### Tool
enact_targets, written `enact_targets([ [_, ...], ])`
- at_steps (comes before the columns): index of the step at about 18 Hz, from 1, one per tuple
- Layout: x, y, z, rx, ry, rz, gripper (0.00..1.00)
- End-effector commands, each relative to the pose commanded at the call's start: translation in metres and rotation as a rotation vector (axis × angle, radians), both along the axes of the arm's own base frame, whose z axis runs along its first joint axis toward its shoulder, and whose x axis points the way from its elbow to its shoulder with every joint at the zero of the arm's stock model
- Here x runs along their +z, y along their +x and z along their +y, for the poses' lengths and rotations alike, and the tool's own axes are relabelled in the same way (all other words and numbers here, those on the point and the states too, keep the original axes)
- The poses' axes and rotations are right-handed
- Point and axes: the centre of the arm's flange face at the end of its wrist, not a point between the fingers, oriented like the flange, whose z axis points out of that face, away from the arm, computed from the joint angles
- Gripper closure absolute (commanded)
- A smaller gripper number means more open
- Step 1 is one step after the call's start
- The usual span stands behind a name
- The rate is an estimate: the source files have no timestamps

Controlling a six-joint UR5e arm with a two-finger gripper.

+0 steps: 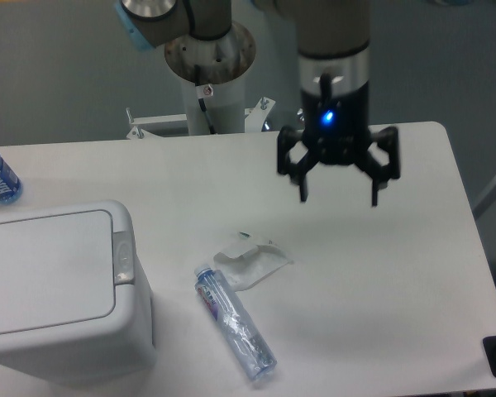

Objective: Open the trash can
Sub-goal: 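Lower the open gripper from above toward the table center, then move the open gripper over the trash can's grey lid button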

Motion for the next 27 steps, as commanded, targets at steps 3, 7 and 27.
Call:
enact_targets([
  [3,0.004,0.005,0.01,0.065,0.032,-0.026,0.0],
  [7,0.0,0.0,0.022,0.246,0.117,-0.123,0.0],
  [27,-0.035,0.017,0.048,0.321,0.202,-0.368,0.0],
])
